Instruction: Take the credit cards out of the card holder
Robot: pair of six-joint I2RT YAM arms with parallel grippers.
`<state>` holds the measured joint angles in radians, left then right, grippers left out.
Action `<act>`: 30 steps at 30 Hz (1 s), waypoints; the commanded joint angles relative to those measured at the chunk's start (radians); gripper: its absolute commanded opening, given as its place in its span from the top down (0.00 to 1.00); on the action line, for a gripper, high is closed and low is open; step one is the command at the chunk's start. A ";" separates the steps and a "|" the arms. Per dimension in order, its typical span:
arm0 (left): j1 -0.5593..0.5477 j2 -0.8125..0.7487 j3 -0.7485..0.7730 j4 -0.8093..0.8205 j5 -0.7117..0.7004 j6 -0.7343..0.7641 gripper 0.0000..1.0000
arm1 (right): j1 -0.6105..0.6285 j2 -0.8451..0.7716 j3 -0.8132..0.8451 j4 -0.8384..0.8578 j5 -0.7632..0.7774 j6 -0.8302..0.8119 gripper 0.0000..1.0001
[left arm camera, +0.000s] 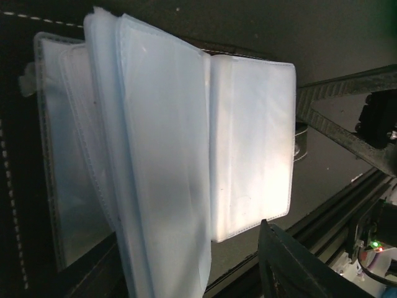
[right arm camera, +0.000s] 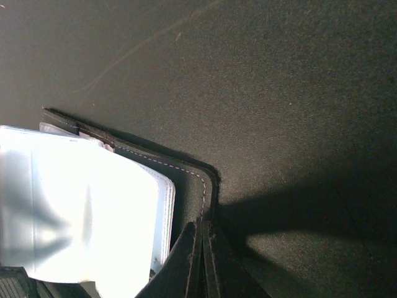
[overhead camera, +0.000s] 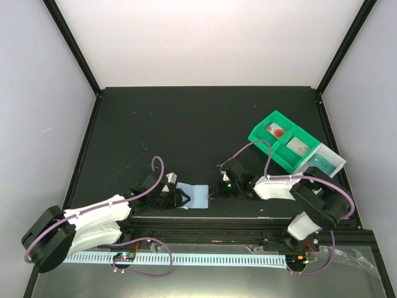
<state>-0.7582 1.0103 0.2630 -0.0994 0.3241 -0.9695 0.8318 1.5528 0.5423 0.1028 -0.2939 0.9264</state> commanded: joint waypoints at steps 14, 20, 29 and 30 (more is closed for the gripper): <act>0.002 -0.008 -0.017 0.116 0.047 -0.042 0.98 | 0.013 -0.020 -0.050 -0.020 0.022 0.023 0.99; 0.002 -0.019 0.010 0.083 0.035 -0.032 0.74 | 0.013 -0.063 -0.088 0.007 0.083 0.045 0.99; 0.003 -0.120 0.098 -0.149 -0.061 0.043 0.58 | 0.011 -0.123 -0.020 -0.126 0.199 -0.005 0.99; 0.003 -0.141 0.107 -0.178 -0.078 0.051 0.49 | 0.011 -0.135 -0.010 -0.140 0.206 -0.010 0.99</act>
<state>-0.7582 0.9367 0.3012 -0.1509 0.3145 -0.9707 0.8375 1.4593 0.4911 0.0547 -0.1795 0.9436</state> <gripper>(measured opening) 0.406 0.009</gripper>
